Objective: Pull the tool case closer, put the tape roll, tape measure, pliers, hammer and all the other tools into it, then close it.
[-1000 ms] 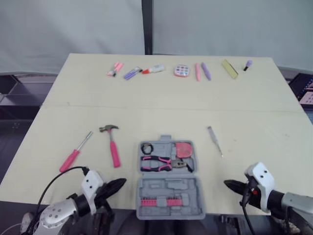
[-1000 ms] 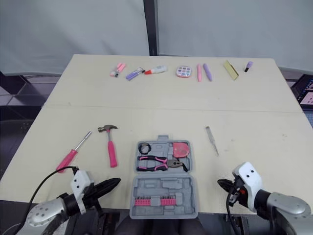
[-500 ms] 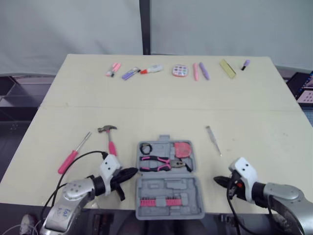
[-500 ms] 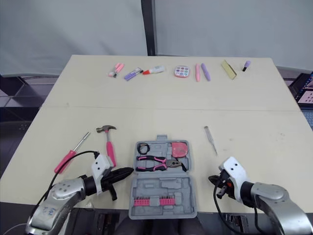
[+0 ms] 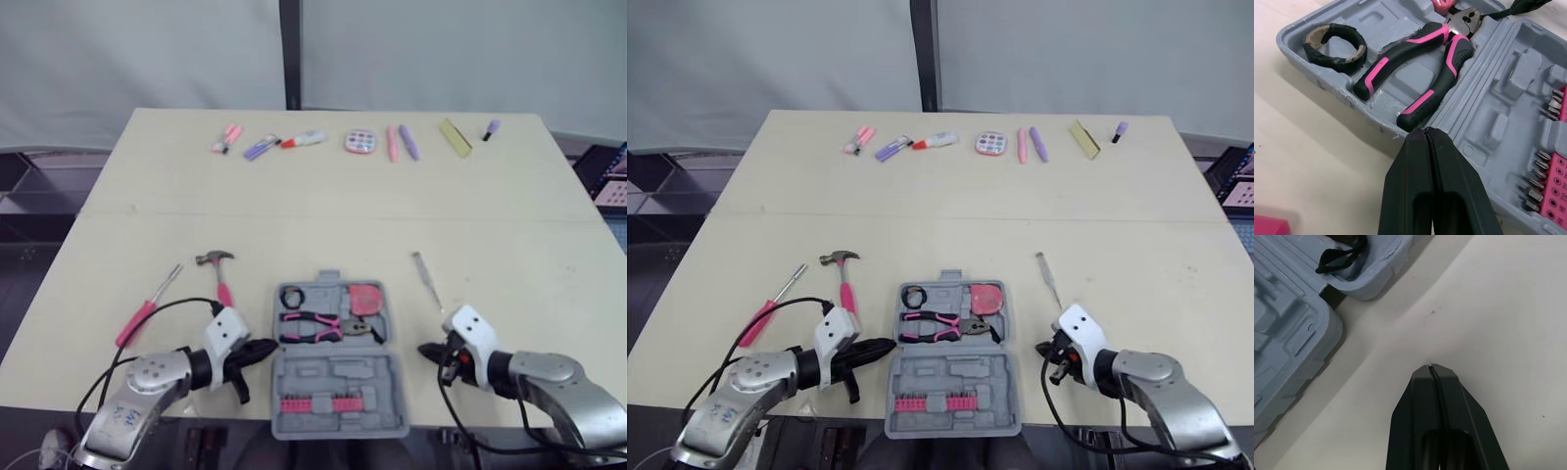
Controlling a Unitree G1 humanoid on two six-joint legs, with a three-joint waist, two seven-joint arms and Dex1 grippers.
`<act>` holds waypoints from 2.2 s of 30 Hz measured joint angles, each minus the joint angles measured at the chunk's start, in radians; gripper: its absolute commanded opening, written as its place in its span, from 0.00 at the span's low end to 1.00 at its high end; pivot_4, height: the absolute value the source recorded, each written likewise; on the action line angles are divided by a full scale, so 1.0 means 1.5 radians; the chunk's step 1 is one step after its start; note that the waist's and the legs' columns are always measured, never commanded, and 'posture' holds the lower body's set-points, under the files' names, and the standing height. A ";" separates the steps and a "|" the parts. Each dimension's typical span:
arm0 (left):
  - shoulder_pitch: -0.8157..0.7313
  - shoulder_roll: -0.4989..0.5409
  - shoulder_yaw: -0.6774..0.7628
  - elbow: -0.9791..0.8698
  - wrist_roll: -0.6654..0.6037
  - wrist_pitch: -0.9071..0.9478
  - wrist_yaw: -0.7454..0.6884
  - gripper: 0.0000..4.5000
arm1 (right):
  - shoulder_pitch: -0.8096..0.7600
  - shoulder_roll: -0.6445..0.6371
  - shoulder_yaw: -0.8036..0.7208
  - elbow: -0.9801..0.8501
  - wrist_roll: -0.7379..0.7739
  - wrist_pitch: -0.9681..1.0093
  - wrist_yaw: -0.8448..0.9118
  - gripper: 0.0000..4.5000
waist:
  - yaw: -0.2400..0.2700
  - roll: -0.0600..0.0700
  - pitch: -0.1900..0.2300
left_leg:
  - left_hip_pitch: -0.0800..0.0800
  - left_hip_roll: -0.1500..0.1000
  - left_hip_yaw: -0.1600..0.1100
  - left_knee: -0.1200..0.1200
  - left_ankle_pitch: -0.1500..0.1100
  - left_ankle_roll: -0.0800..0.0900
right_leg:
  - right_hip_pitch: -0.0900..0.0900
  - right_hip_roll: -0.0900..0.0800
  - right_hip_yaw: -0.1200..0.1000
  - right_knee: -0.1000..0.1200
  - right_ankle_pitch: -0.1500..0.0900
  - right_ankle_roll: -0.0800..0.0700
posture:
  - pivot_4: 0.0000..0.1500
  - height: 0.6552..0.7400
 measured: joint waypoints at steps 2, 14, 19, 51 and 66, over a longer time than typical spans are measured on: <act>0.001 0.003 0.000 0.000 0.000 0.004 0.000 0.01 | 0.000 0.000 0.000 0.000 0.000 0.001 0.000 0.01 | 0.000 0.000 0.000 | 0.000 0.000 0.000 0.000 0.000 0.000 | 0.000 0.000 0.000 0.000 0.000 0.000 | 1.00 0.69; -0.023 0.038 -0.019 0.027 0.023 0.003 -0.008 0.01 | -0.014 0.000 0.013 0.000 -0.002 0.005 0.000 0.01 | -0.005 0.000 0.000 | 0.000 0.000 0.000 0.000 0.000 0.000 | 0.000 0.000 0.000 0.000 0.000 0.000 | 1.00 0.69; -0.040 0.040 -0.045 0.038 0.032 0.001 -0.016 0.01 | -0.033 0.002 0.033 0.002 -0.005 0.007 0.000 0.01 | -0.010 0.000 0.000 | 0.000 0.000 0.000 0.000 0.000 0.000 | 0.000 0.000 0.000 0.001 0.000 0.000 | 1.00 0.69; -0.096 0.000 -0.084 0.114 0.068 -0.037 -0.022 0.01 | -0.089 0.021 0.093 -0.040 0.021 0.074 -0.005 0.01 | -0.010 0.000 0.000 | 0.000 -0.001 -0.001 0.001 0.000 0.000 | -0.002 -0.001 0.000 0.006 0.000 0.000 | 1.00 0.69; -0.139 -0.025 -0.086 0.162 0.080 -0.052 -0.030 0.01 | -0.101 0.038 0.094 -0.022 0.001 0.077 -0.022 0.01 | -0.008 0.000 0.000 | 0.000 -0.001 -0.001 0.001 0.000 0.000 | -0.003 -0.001 -0.001 0.007 0.000 0.000 | 1.00 0.69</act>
